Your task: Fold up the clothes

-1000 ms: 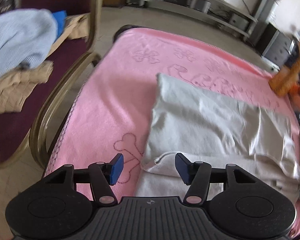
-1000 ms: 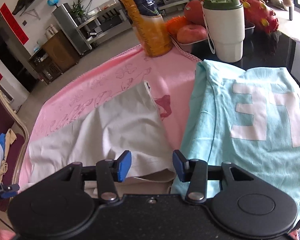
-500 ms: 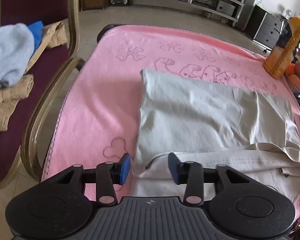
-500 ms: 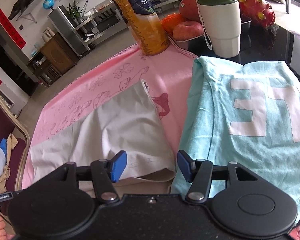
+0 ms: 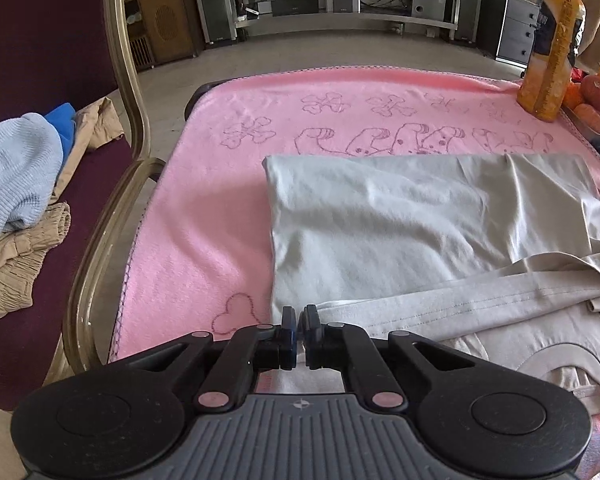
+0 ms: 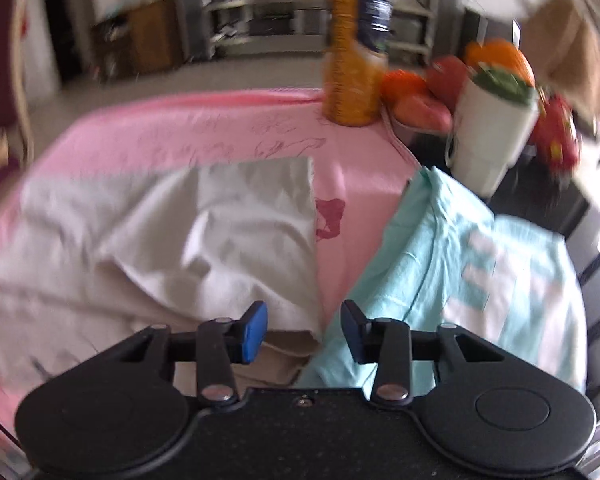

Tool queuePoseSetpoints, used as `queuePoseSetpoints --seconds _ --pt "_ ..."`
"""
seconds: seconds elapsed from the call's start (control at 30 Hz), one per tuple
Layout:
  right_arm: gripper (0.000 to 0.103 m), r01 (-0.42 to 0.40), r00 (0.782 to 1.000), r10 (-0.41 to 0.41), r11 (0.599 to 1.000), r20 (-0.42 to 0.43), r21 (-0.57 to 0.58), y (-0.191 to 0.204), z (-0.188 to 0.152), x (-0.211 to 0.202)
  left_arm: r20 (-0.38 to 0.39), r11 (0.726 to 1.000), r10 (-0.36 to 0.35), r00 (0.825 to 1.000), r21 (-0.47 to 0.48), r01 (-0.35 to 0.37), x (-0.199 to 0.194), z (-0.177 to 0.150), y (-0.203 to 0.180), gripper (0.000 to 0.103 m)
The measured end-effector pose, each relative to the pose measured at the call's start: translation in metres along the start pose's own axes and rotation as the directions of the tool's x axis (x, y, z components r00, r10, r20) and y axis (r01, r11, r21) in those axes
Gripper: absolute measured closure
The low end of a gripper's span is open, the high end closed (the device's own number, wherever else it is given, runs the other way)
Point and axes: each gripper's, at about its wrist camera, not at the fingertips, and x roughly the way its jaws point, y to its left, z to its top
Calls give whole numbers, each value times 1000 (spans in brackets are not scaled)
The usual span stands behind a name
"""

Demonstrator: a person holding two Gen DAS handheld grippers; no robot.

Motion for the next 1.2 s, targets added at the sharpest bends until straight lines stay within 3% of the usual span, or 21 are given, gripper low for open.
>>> queuePoseSetpoints --seconds 0.13,0.23,0.4,0.5,0.63,0.7,0.77,0.83,0.93,1.0,1.03,1.1,1.2 --pt "64 78 997 -78 981 6 -178 20 -5 6 3 1000 7 1000 0 -7 0 -1 0 100" --pt "71 115 993 -120 951 0 -286 31 -10 13 3 1000 13 1000 8 -13 0 -2 -2 100" --pt "76 178 980 -200 850 9 -495 52 -26 26 10 999 21 1000 24 -22 1 -4 -5 100" --pt "95 195 976 -215 821 26 -537 58 -28 31 13 999 27 1000 35 -27 2 -6 -7 100" --pt "99 187 982 -170 902 78 -390 45 -11 18 60 999 35 998 39 -38 -6 -6 -8 101" --pt "99 145 986 -124 965 108 -218 26 2 4 102 998 41 994 35 -44 -15 -7 -7 101" --pt "99 62 992 -61 998 109 -6 -2 8 -8 171 999 47 984 19 -51 -31 -11 0 101" --pt "99 -31 995 13 982 102 185 -31 5 -17 225 998 59 973 4 -61 -47 -16 6 102" --pt "99 -131 991 109 913 81 385 -64 -6 -21 264 994 93 960 24 -103 -61 -29 9 101" --pt "96 -143 989 147 885 27 442 -76 -16 -16 210 990 94 973 81 -113 -59 -40 3 98" --pt "92 -138 988 154 877 5 460 -79 -21 -14 181 986 106 978 110 -127 -57 -46 -1 97" --pt "61 -107 990 136 865 -24 491 -85 -28 -15 153 974 165 974 132 -186 -57 -57 -5 93" --pt "56 -96 994 105 848 14 521 -95 -33 -25 130 996 84 988 14 -87 -69 -59 16 79"
